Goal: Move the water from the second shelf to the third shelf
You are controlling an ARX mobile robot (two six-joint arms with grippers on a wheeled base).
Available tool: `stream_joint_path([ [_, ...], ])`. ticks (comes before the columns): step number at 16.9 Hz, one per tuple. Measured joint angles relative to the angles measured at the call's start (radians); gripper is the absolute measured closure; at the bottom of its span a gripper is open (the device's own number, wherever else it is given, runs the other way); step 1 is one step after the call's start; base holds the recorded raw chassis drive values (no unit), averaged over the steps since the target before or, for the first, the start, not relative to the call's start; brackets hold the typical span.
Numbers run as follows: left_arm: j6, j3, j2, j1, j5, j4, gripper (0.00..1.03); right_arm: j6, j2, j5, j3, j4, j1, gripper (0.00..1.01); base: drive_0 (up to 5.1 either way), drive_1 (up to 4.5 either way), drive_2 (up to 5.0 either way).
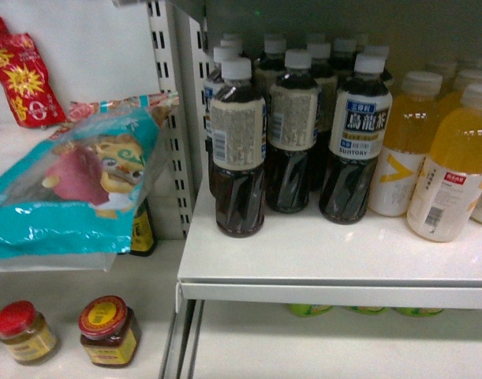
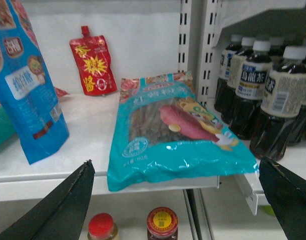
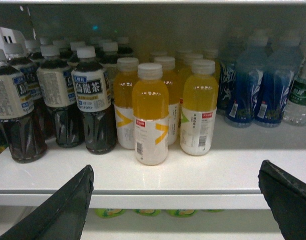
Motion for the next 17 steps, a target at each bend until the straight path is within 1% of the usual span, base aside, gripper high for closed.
stream_joint_path([
  [17,0.000,0.000,0.000,0.000,0.001,-0.002,0.05,0.001,0.000,0.001,0.000,-0.002,0.000,0.03,0.0,0.00,0.0],
])
